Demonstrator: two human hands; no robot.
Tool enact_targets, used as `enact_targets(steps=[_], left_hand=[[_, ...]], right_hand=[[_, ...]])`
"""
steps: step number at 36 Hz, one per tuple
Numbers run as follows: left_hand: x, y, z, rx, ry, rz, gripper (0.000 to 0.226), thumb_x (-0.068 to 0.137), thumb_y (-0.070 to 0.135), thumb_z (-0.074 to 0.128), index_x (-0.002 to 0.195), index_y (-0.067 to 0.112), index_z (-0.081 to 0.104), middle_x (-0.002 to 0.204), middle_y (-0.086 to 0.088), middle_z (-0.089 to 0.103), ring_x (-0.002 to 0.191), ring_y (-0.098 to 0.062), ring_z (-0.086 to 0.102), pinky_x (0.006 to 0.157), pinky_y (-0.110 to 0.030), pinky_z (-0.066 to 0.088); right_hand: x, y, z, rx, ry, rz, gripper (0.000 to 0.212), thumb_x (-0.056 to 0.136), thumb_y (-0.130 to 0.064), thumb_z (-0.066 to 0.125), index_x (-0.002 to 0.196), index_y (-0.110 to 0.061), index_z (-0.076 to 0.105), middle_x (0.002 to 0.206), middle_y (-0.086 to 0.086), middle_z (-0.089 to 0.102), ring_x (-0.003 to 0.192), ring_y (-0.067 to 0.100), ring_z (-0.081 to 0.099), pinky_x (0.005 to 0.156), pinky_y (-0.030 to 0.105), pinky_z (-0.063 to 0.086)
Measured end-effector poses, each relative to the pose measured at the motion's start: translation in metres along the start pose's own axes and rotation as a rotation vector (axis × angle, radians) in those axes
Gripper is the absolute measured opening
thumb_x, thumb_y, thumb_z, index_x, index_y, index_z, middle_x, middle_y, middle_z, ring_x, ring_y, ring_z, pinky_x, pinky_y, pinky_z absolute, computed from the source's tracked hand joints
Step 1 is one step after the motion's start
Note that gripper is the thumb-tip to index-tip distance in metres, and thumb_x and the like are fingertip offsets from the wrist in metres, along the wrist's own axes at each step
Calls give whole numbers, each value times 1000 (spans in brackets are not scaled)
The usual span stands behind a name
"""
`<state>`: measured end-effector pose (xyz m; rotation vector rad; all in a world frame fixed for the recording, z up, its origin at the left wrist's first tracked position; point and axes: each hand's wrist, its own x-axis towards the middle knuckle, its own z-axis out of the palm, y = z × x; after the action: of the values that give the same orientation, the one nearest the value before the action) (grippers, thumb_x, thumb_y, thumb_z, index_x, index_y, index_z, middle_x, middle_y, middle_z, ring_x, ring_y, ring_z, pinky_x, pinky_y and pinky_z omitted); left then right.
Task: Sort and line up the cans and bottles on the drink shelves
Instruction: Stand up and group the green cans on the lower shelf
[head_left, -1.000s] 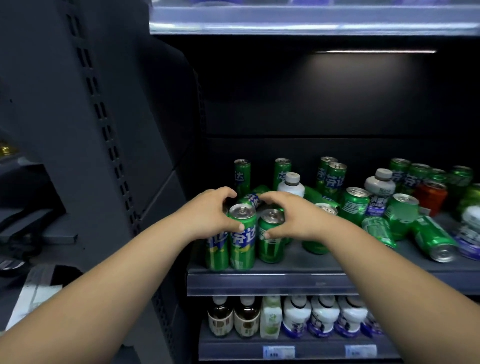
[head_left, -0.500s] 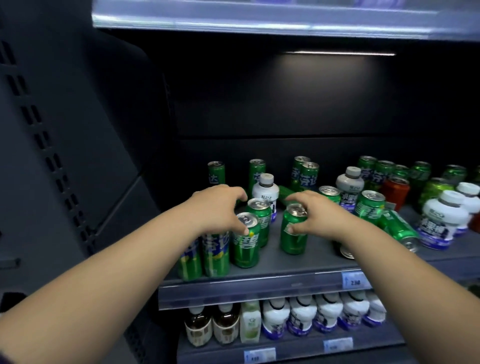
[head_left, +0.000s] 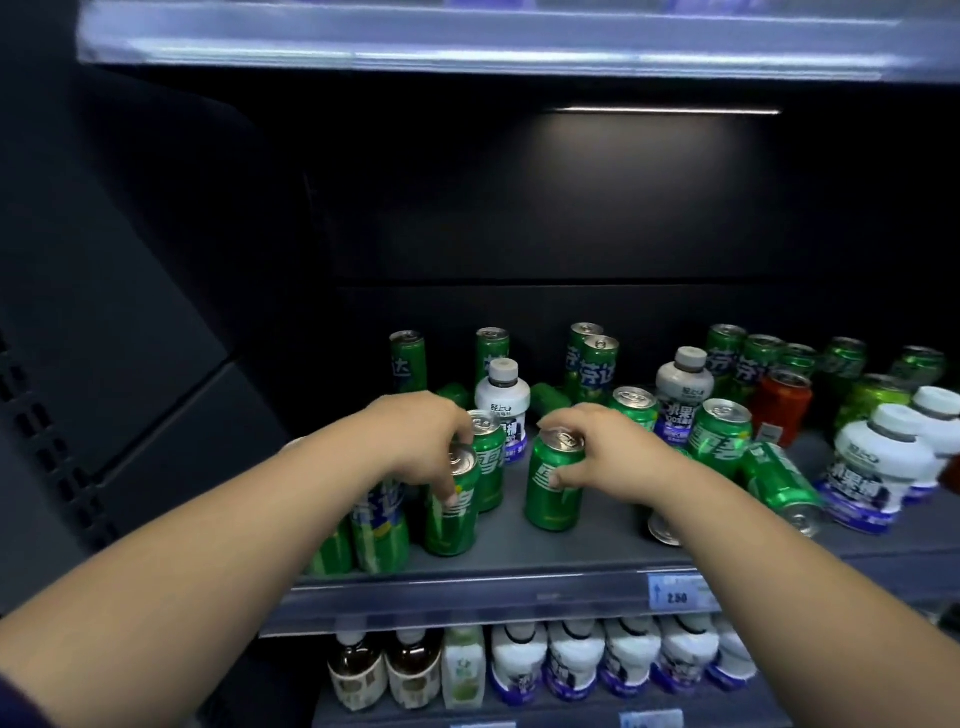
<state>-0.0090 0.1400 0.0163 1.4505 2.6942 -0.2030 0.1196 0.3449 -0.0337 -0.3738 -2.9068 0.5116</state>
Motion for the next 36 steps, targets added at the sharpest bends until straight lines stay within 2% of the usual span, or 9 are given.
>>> enact_targets(steps=[4,9,14,20,25,32,36], left_hand=[[6,16,0,-37,20,-2,66,60,51,86,119,35,62,111,7,61,99,-18,58,83,-36,54],[21,45,3,-153,40,-35,63,59,48,88,115,38,61,100,9,59,89,-17,58,69,-28,47],[45,78,8,-258,60,-56,60,61,40,88,114,35,61,103,5,64,93,-18,60,80,-32,54],[75,115,15,-426,116,-96,56,64,33,87,113,31,60,104,4,63,92,-16,60,77,-30,53],[95,140,21,-511,184,-119,54,65,27,86,115,26,63,106,-1,62,87,-16,61,68,-25,48],[116,171,25,-564,222,-149,64,65,32,85,124,29,60,118,-1,54,99,-18,58,80,-29,50],[126,190,26,-610,248,-141,61,66,29,86,123,27,61,119,-2,53,97,-17,59,75,-25,46]], right_hand=[[0,14,-8,-15,-19,-23,67,74,-34,85,136,-33,57,128,-5,56,116,16,55,98,35,48],[-4,41,-21,-37,-53,-31,71,71,-38,86,135,-37,56,128,-8,54,117,17,55,98,39,49],[-12,70,-33,-52,-72,-34,72,72,-38,85,138,-38,54,134,-6,55,119,18,56,99,38,49],[-19,105,-46,-49,-88,-54,74,72,-34,86,139,-37,55,142,-6,51,124,19,54,102,38,48],[-24,134,-57,-79,-83,-30,71,75,-34,84,139,-37,53,131,-5,51,117,21,56,96,41,51],[-30,168,-70,-82,-70,-5,67,78,-35,81,137,-37,49,133,-4,51,116,23,55,92,44,53],[-31,175,-68,-93,-60,-22,67,80,-34,79,140,-37,48,136,-5,49,121,23,53,94,44,52]])
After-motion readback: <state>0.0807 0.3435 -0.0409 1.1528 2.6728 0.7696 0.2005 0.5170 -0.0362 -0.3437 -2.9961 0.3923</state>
